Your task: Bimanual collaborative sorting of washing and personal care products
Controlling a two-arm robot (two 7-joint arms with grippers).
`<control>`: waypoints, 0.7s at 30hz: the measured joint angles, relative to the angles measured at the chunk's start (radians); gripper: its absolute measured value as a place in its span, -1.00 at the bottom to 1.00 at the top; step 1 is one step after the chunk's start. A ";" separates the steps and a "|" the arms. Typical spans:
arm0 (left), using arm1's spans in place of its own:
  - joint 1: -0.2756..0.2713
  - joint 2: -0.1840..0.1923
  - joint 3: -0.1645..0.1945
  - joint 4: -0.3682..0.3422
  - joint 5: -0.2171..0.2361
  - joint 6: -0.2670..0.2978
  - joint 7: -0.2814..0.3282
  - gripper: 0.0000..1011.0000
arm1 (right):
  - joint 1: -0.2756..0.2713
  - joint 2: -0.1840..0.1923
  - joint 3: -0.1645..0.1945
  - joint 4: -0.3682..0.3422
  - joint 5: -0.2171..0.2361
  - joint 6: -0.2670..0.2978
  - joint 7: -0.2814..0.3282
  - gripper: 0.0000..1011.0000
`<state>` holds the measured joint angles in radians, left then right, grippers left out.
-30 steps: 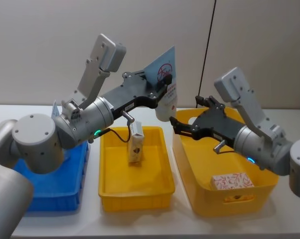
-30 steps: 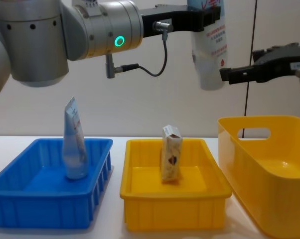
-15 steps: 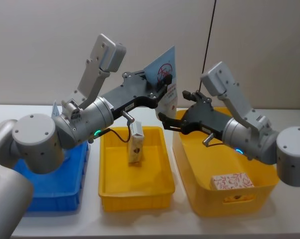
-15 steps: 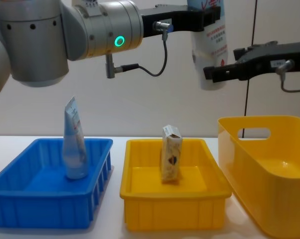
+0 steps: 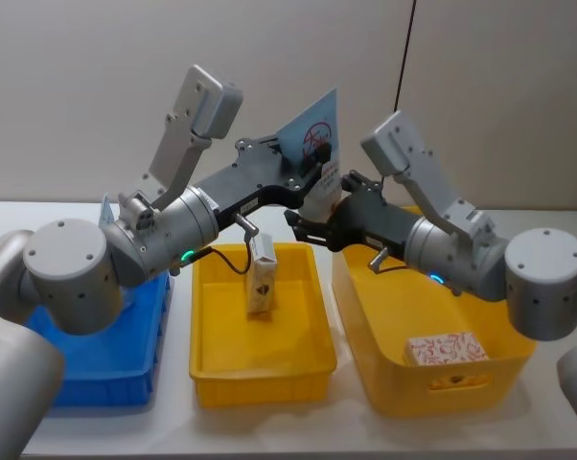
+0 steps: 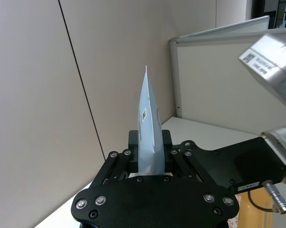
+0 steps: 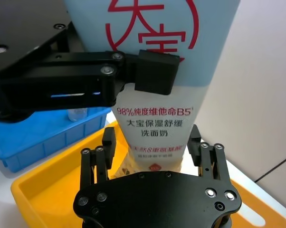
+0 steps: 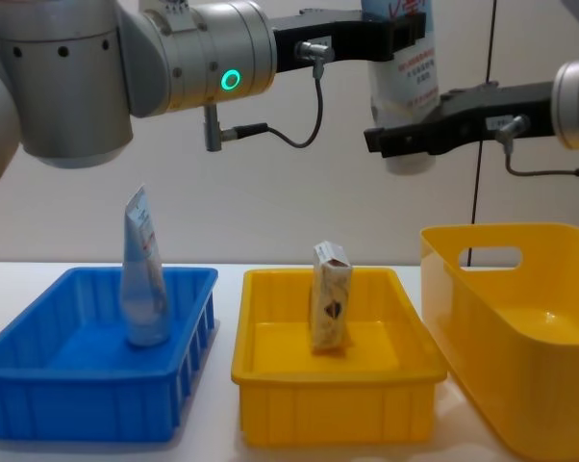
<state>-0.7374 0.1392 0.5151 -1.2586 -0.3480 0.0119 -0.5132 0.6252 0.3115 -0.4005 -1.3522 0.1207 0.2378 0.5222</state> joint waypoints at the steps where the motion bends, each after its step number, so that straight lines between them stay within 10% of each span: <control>1: 0.000 0.000 0.000 0.000 0.000 0.000 0.000 -0.52 | 0.008 -0.004 -0.004 0.012 0.001 -0.002 0.001 0.74; 21: 0.000 0.000 0.000 0.000 0.000 0.000 0.001 -0.26 | 0.065 -0.033 -0.040 0.082 0.020 -0.027 0.024 -0.21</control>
<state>-0.7374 0.1392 0.5148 -1.2586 -0.3481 0.0119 -0.5126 0.6903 0.2788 -0.4403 -1.2704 0.1406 0.2105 0.5463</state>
